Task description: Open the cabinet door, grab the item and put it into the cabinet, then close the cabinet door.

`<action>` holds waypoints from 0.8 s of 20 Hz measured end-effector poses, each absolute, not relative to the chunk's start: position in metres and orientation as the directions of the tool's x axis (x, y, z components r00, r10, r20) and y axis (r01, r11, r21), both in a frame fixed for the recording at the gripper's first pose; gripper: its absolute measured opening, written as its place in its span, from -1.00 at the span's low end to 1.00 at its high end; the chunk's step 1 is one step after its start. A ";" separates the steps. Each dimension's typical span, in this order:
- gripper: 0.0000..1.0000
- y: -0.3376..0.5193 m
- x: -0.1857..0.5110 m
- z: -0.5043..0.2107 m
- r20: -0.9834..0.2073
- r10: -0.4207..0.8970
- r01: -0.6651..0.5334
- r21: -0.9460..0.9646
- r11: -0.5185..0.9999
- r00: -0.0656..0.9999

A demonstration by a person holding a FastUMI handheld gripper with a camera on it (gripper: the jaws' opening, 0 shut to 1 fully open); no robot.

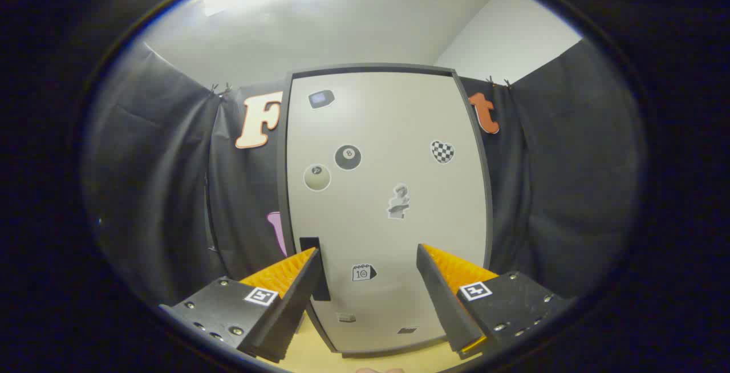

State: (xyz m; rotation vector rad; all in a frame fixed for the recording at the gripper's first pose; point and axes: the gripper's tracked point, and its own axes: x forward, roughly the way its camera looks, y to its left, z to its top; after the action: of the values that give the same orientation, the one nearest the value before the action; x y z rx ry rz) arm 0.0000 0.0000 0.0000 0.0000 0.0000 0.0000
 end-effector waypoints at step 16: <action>0.98 0.013 0.017 -0.013 -0.013 0.018 -0.018 -0.039 0.999 1.000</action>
State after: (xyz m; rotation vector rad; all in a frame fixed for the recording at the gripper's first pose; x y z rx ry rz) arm 0.0173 0.0127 -0.0128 -0.0393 0.0128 0.0180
